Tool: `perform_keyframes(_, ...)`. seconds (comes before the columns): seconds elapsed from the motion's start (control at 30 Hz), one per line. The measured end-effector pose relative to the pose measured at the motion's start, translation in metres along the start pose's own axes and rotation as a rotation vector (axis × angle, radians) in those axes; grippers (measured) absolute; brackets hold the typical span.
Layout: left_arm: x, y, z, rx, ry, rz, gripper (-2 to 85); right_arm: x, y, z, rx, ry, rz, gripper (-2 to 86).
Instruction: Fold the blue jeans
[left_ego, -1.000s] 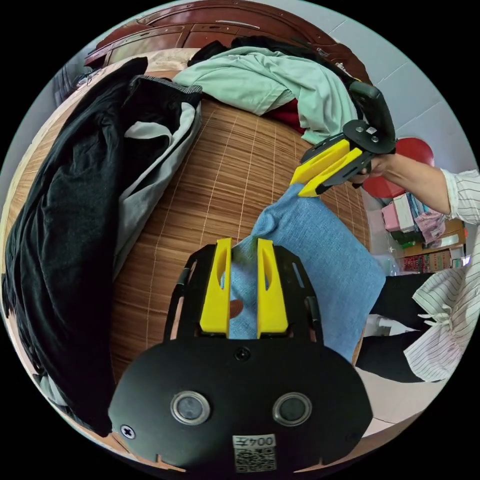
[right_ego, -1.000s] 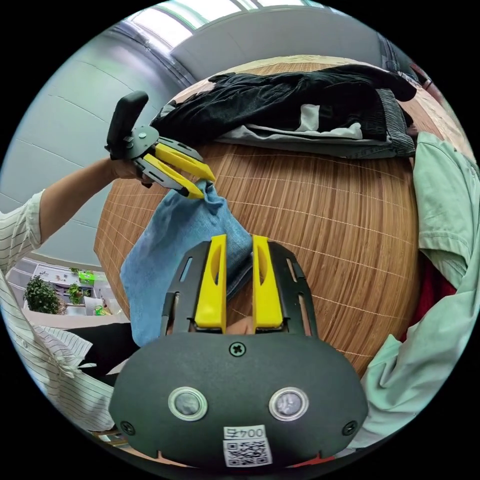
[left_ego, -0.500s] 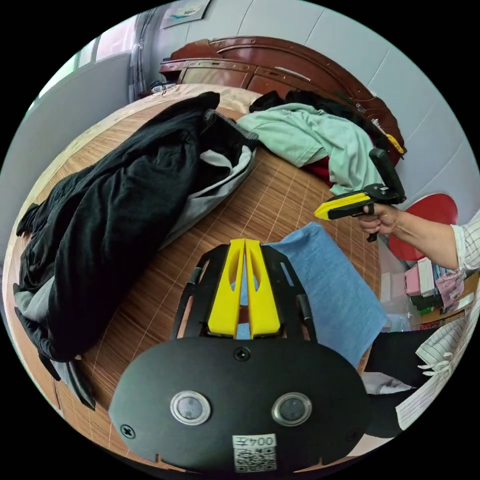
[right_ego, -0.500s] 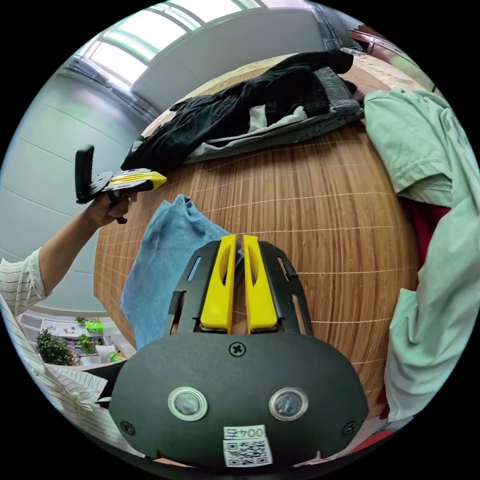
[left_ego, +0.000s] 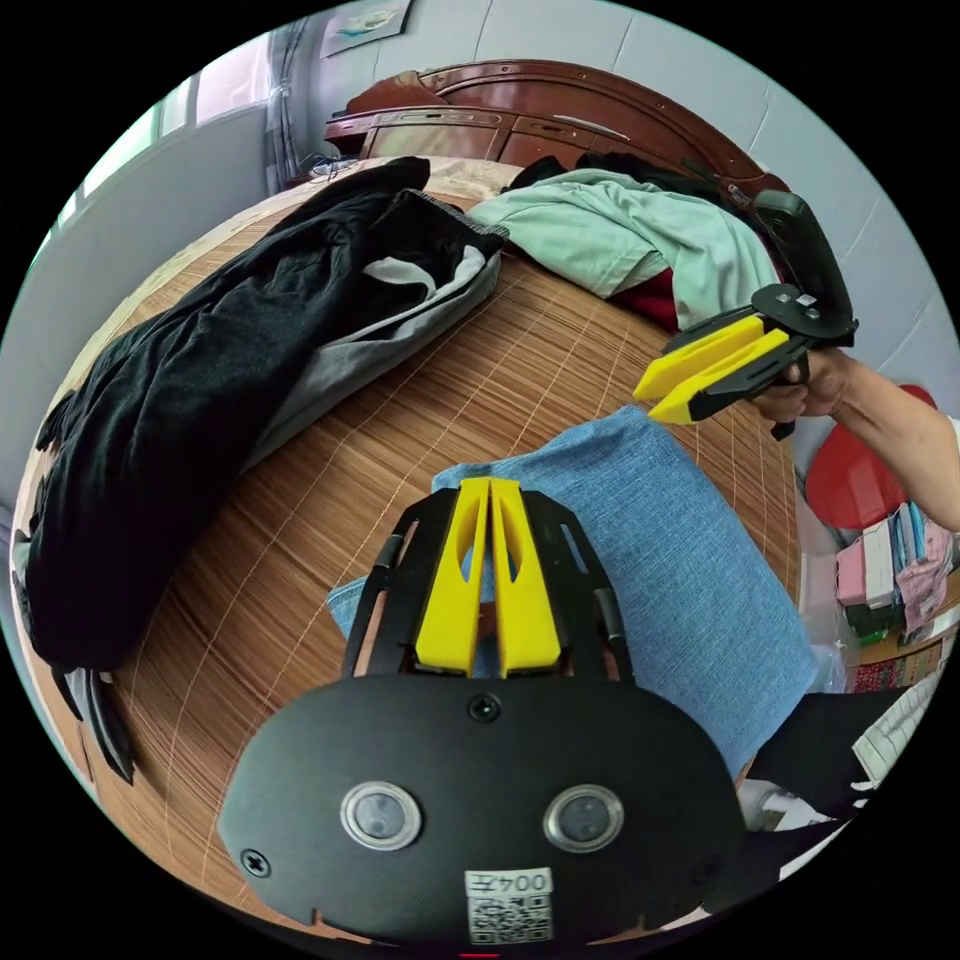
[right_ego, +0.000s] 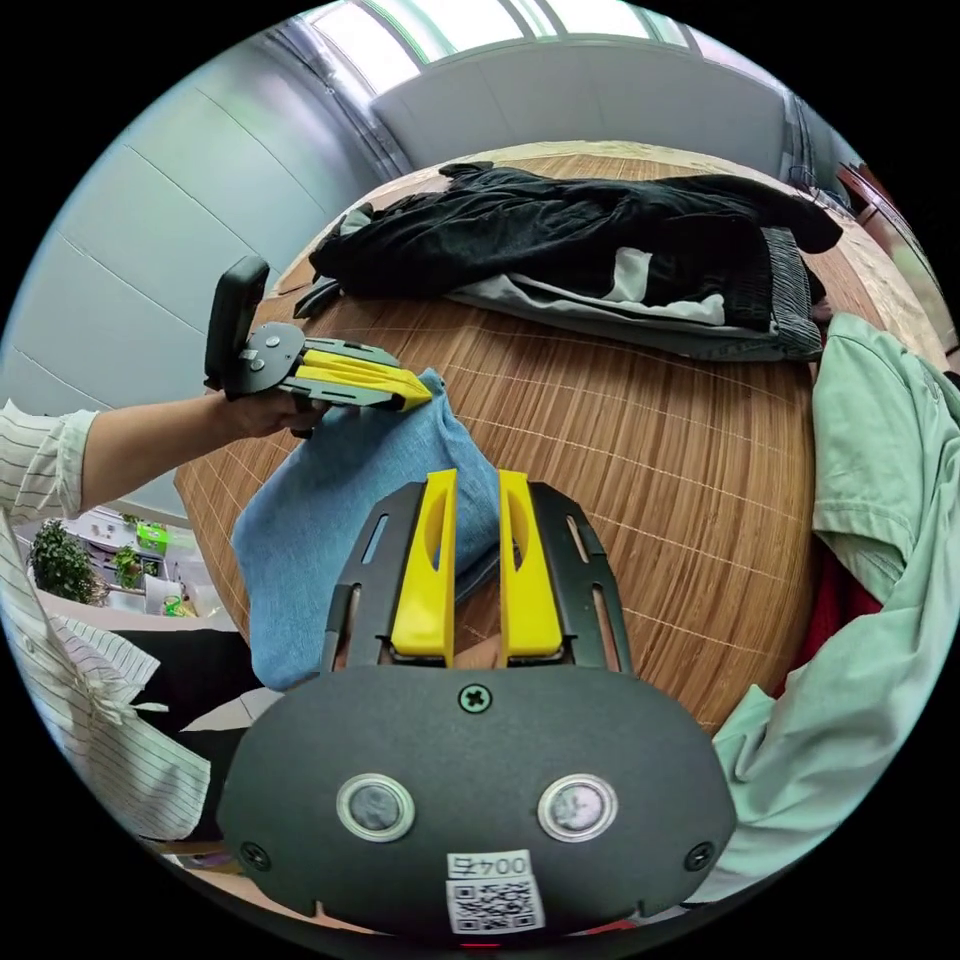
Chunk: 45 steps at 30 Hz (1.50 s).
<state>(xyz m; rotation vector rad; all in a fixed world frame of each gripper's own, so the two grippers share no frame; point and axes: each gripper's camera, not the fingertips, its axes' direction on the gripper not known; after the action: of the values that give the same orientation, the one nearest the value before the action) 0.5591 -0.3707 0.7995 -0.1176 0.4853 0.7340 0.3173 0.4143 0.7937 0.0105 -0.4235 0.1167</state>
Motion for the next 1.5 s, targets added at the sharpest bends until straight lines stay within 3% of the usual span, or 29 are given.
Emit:
perform_keyframes(0.1, -0.002, 0.016, 0.002, 0.002, -0.013, -0.033, 0.7, 0.005, 0.004, 0.003, -0.014, -0.030, 0.011, 6.0)
perform_keyframes(0.2, -0.006, 0.030, 0.009, -0.015, 0.003, -0.069, 0.8, -0.002, 0.002, 0.016, -0.073, 0.121, -0.036, 0.4)
perform_keyframes(0.3, -0.002, 0.043, 0.013, -0.035, -0.015, -0.064, 0.9, 0.017, 0.017, 0.007, 0.000, 0.030, 0.108, -0.4)
perform_keyframes(0.37, -0.001, 0.053, 0.003, -0.022, -0.025, -0.082, 1.1, 0.019, 0.029, -0.006, 0.016, 0.100, 0.200, -0.4)
perform_keyframes(0.5, 0.011, 0.081, -0.050, 0.060, -0.035, -0.054, 1.7, 0.000, 0.077, -0.052, 0.153, -0.083, 0.389, 0.3)
perform_keyframes(0.67, 0.022, 0.206, -0.131, 0.047, 0.030, -0.149, 2.8, -0.070, 0.136, -0.055, 0.077, -0.211, 0.510, 6.5)
perform_keyframes(0.93, 0.032, 0.375, -0.141, -0.074, 0.151, -0.431, 6.3, -0.113, 0.179, -0.018, 0.040, -0.331, 0.750, 11.3)
perform_keyframes(1.17, 0.057, 0.374, -0.112, -0.109, 0.132, -0.354, 11.6, -0.126, 0.155, -0.007, 0.029, -0.293, 0.789, 10.7)
perform_keyframes(1.33, 0.067, 0.365, -0.098, -0.172, 0.113, -0.282, 10.7, -0.143, 0.130, -0.002, -0.061, -0.096, 0.643, 6.0)
perform_keyframes(1.5, 0.076, 0.346, -0.111, -0.235, 0.079, -0.255, 8.2, -0.151, 0.121, -0.003, -0.071, -0.126, 0.642, 6.3)
